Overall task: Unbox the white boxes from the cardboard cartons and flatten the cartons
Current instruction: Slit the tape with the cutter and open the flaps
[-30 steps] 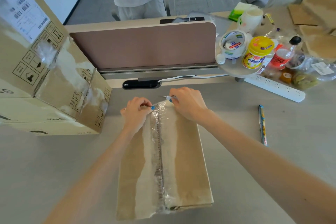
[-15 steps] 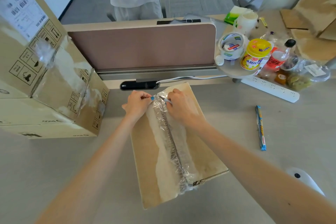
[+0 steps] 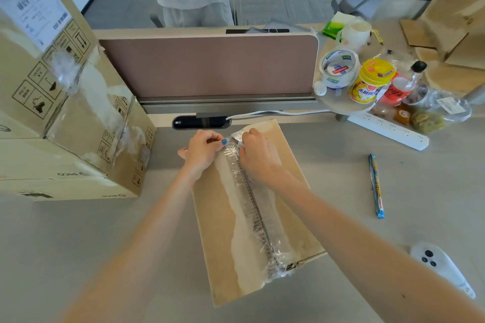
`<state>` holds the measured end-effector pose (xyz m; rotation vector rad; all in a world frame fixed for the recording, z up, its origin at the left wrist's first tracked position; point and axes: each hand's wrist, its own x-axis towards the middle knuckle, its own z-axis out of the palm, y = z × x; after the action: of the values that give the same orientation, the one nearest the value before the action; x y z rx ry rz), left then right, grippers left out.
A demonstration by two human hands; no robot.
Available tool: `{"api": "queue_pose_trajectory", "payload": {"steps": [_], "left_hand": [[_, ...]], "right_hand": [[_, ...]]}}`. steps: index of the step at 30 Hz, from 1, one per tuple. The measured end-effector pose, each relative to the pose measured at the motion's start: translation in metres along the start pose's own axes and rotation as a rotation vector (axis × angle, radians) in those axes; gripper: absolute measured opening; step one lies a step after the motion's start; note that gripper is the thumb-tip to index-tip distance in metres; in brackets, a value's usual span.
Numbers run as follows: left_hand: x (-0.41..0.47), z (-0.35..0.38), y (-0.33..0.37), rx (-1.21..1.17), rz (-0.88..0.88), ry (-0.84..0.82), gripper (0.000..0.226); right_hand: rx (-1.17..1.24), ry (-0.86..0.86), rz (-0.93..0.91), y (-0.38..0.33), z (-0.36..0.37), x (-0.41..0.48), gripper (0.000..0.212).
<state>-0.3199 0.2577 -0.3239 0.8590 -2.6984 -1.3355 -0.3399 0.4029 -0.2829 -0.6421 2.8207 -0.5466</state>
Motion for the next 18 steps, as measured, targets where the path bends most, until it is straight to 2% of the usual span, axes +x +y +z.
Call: {"api": "queue_pose_trajectory", "payload": {"steps": [14,18], "left_hand": [[-0.009,0.015,-0.007,0.068,0.173,0.242,0.026],[-0.021,0.015,-0.014,0.143,0.333,0.281,0.017]], "right_hand": [[-0.016,-0.091,0.002,-0.001,-0.013,-0.036,0.005],[-0.011,-0.076,0.012,0.002,-0.009,-0.056,0.006]]}}
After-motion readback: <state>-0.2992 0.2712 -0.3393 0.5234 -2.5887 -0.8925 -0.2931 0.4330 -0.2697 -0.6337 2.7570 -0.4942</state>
